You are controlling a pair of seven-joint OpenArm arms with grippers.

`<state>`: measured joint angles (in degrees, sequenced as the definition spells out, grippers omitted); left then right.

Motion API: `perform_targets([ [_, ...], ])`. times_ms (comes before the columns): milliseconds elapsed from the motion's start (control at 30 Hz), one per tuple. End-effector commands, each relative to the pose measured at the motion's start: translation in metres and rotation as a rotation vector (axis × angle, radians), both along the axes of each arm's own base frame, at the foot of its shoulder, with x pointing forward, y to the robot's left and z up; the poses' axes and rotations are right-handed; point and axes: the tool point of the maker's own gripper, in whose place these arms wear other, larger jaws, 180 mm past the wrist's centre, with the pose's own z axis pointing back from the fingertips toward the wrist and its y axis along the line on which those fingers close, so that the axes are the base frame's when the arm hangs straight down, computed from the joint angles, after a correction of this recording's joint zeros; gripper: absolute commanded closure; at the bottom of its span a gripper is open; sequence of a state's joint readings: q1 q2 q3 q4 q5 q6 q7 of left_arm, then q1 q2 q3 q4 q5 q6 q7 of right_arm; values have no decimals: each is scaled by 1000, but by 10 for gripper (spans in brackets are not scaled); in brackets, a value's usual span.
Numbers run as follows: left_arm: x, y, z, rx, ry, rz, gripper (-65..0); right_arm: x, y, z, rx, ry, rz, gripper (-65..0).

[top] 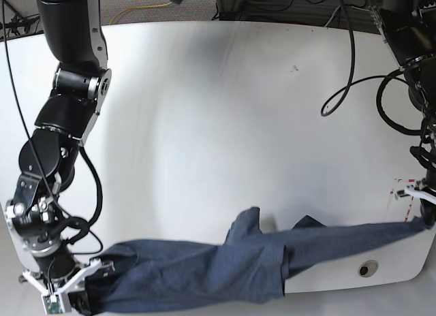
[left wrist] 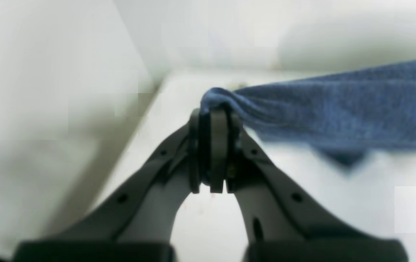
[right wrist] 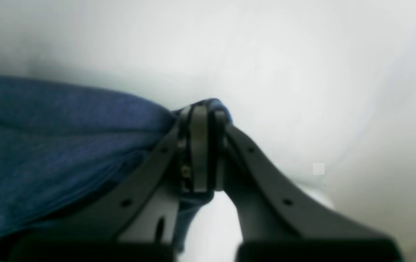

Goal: Fold the T-shirt properly
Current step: 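Lift and stretch the shirt between both grippers, pulling them apart, then release and regrasp the shirt edge with the left gripper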

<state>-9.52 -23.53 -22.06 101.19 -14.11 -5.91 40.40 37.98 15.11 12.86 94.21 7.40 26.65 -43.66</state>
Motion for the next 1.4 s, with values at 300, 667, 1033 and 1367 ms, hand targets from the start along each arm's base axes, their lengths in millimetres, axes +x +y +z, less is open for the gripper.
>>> perform_targets([
  [300, -58, 1, -88, 13, 174, -4, 0, -49, -28, -130, 212, 220, -43, 0],
  [667, -123, -1, -153, 26, 373, -27, 0, -111, -33, -204, 325, 375, -63, 0],
  [1033, -172, 10, -175, 27, 487, -58, 0, -164, -14, -233, 389, 457, -17, 0],
  [1367, -203, 30, -174, 54, 545, -55, 0, -198, -8, -254, 393, 529, -13, 0],
])
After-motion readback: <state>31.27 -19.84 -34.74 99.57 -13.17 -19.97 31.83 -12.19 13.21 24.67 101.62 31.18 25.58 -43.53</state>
